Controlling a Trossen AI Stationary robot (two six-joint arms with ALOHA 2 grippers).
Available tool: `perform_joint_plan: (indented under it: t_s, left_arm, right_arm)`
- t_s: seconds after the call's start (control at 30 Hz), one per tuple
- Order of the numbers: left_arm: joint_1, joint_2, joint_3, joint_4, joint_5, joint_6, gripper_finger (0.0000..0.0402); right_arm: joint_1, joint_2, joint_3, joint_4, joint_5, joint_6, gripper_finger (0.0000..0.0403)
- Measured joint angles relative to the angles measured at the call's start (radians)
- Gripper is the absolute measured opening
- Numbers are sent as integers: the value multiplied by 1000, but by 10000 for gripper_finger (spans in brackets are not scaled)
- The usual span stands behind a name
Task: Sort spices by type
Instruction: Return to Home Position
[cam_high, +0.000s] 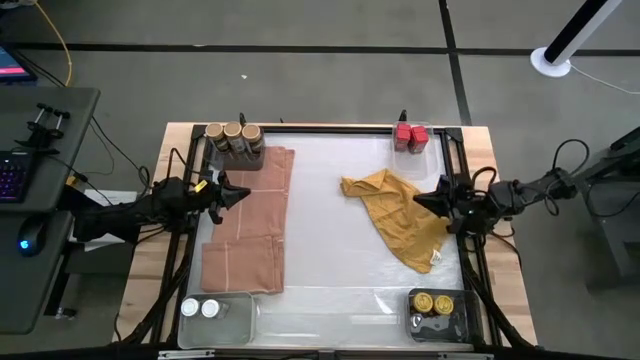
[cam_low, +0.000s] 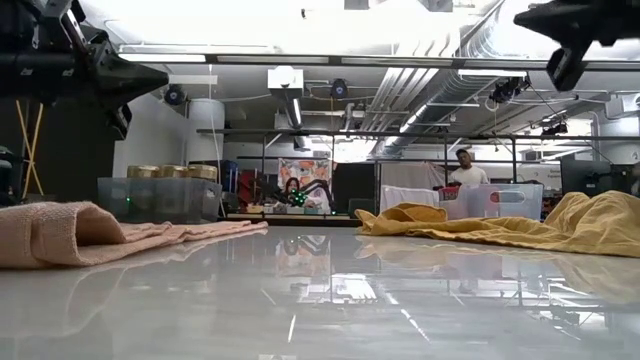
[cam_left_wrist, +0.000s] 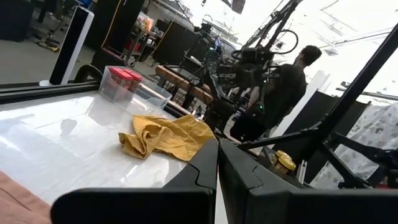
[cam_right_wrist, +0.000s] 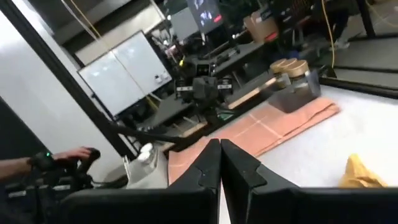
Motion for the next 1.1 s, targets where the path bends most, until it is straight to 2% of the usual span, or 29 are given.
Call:
perform_joint_plan:
  t_s: [0.1,0.27,0.3,0.63,0.87,1.1]
  left_arm:
    - [0,0,0,0,0,-1,1]
    - [0,0,0,0,0,-1,1]
    - [0,0,0,0,0,0,1]
    - [0,0,0,0,-1,-1,1]
    - [0,0,0,0,-1,0,1]
    - [-21,0,0,1,-1,-2,1]
  right_arm:
    - [-18,-19,-89,126,-12,-21,2]
    - [-61,12,-307,536,-63,-4,1]
    - [-73,17,-319,562,-64,-5,1]
    - [-161,34,-292,424,-207,-131,0]
    - [-160,34,-293,89,-215,-159,0]
    - [-160,56,-287,54,-233,-160,0]
